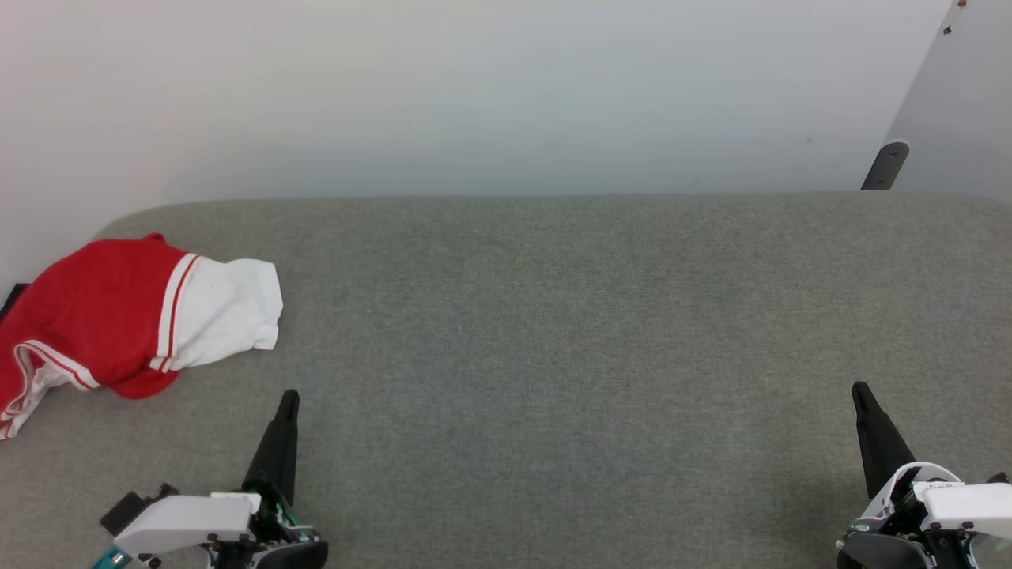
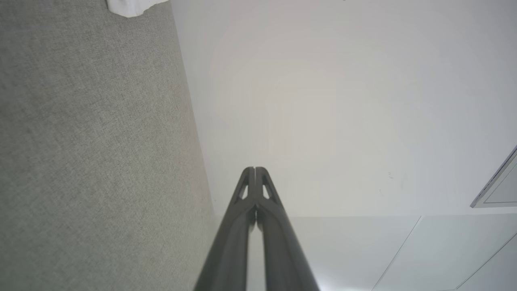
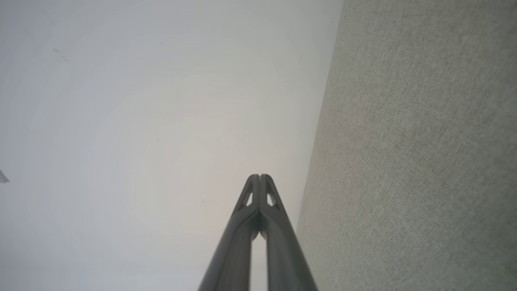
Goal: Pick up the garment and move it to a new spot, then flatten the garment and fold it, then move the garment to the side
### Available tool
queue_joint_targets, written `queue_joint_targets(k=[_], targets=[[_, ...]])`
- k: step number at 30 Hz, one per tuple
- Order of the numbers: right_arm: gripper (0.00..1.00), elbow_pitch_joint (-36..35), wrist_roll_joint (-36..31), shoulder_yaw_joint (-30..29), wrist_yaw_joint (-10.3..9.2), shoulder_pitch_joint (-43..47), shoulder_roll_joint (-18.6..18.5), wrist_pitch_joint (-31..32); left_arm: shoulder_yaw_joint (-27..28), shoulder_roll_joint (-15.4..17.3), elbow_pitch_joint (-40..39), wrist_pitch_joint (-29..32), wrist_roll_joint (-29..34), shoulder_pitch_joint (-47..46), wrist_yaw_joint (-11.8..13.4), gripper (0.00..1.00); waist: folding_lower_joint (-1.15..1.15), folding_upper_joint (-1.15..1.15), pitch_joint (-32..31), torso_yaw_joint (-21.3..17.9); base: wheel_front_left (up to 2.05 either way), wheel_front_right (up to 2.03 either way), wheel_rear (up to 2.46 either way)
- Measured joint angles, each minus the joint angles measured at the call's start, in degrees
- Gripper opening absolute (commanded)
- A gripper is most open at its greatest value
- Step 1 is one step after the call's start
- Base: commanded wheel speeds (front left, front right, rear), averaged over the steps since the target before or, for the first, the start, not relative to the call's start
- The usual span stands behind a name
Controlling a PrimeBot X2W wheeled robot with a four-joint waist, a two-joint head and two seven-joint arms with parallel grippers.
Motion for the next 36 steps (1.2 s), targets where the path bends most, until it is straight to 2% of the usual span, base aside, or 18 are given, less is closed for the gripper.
queue_joint_targets(k=[36], targets=[[0.00, 0.0, 0.0, 0.0, 0.00, 0.0, 0.0, 0.0, 0.0, 0.0, 0.0, 0.0, 0.0, 0.0, 0.0, 0.00, 0.00, 0.00, 0.0, 0.0, 0.00, 0.00, 0.00]])
